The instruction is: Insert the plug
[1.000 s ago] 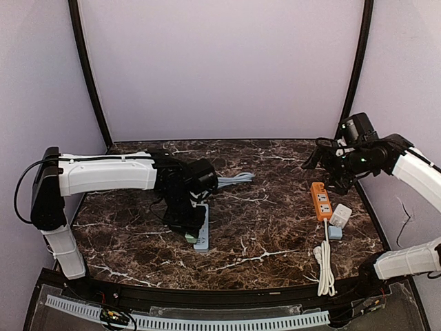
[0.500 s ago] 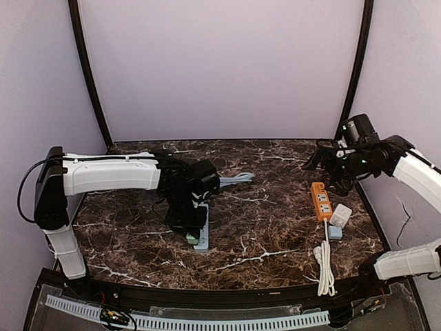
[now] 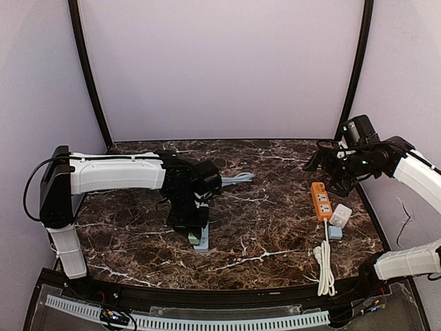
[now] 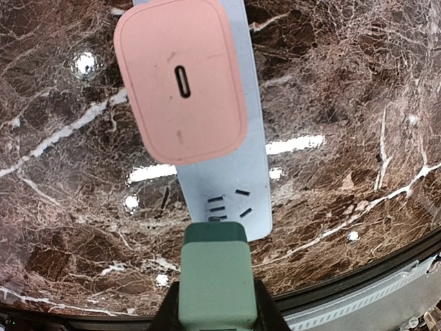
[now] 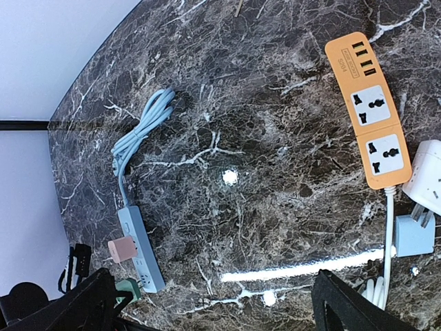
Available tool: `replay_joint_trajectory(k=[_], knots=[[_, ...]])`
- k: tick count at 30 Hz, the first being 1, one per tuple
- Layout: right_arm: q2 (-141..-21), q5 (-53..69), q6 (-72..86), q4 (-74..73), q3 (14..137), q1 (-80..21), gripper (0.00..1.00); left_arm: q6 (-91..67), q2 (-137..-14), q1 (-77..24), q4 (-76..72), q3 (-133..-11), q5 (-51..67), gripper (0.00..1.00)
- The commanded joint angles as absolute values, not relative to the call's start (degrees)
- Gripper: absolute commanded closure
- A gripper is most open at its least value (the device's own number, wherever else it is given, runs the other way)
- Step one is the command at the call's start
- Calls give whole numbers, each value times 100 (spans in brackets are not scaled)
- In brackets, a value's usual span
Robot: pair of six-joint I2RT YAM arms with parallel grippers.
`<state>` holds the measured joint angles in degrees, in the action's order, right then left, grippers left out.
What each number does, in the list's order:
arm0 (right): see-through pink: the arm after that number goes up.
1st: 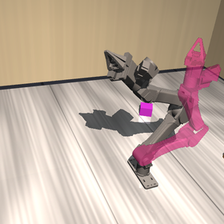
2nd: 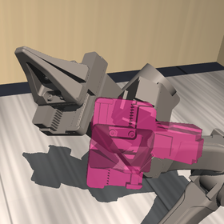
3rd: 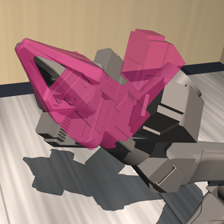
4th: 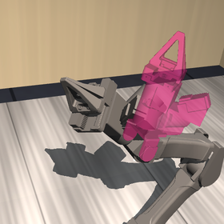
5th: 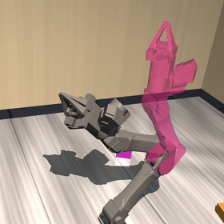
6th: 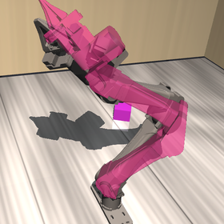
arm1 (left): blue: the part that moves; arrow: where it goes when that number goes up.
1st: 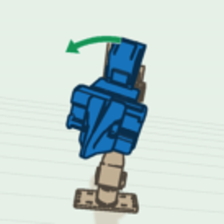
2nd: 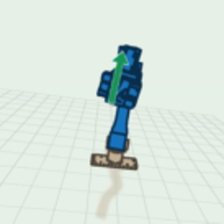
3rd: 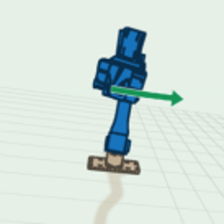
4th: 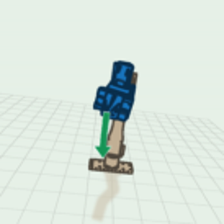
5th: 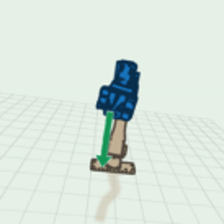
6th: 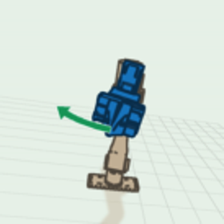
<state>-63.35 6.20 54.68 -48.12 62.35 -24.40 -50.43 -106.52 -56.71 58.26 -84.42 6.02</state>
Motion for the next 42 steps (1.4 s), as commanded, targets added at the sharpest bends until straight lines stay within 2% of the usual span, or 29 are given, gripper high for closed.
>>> replay_joint_trajectory(k=[1, 42], knots=[[-6300, 563, 5401, -4806, 6220, -2395, 1, -5094, -10724, -5611, 5900, -8646, 662, 99], [-6416, 641, 5361, -4766, 6159, -2338, 1, -5071, -11018, -5515, 6112, -8780, 783, 99]])
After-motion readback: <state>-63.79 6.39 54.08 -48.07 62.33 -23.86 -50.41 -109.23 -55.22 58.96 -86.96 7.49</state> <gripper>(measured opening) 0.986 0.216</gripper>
